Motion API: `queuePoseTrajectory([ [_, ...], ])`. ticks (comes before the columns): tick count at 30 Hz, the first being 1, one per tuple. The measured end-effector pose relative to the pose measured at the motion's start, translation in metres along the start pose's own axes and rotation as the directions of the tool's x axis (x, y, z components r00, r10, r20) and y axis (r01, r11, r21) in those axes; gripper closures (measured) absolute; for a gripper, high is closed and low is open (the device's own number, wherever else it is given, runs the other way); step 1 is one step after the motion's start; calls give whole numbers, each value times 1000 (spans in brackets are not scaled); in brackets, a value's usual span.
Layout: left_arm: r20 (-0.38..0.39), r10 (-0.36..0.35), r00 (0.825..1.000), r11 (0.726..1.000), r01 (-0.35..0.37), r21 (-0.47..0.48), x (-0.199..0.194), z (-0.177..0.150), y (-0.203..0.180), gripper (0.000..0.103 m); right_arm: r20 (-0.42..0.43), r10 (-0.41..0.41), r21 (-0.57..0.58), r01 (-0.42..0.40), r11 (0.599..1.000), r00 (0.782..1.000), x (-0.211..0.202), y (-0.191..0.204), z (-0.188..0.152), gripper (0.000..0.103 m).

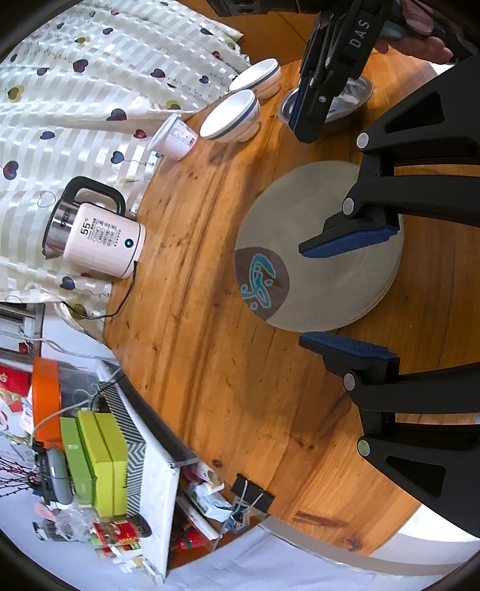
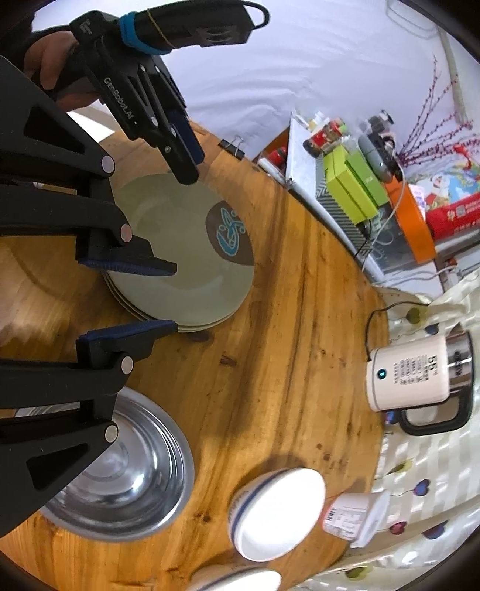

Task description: Organize plates and bowls

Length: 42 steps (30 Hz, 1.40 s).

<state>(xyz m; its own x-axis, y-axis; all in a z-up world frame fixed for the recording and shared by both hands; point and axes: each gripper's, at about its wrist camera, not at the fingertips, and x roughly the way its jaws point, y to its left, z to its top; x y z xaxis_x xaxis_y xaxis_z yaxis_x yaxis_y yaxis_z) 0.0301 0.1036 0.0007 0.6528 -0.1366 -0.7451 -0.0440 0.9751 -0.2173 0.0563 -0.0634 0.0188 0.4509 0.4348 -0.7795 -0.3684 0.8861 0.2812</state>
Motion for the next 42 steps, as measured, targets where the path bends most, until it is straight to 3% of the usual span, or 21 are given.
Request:
queuePoseTrajectory([
  [5, 17, -6, 1000, 1000, 5, 27, -9, 0, -12, 60, 29, 4, -26, -3, 1000, 1000, -16, 6, -5, 58],
  [13, 25, -33, 999, 997, 31, 68, -18, -3, -34, 60, 67, 20, -47, -16, 999, 998, -42, 7, -21, 49],
  [19, 16, -55, 998, 994, 53, 94, -21, -9, -49, 60, 81, 12, -31, -9, 999, 997, -58, 0, -31, 45],
  [42, -46, -134, 990, 975, 140, 174, -6, -14, -93, 60, 111, -115, 126, 101, 987, 987, -99, -68, -62, 45],
])
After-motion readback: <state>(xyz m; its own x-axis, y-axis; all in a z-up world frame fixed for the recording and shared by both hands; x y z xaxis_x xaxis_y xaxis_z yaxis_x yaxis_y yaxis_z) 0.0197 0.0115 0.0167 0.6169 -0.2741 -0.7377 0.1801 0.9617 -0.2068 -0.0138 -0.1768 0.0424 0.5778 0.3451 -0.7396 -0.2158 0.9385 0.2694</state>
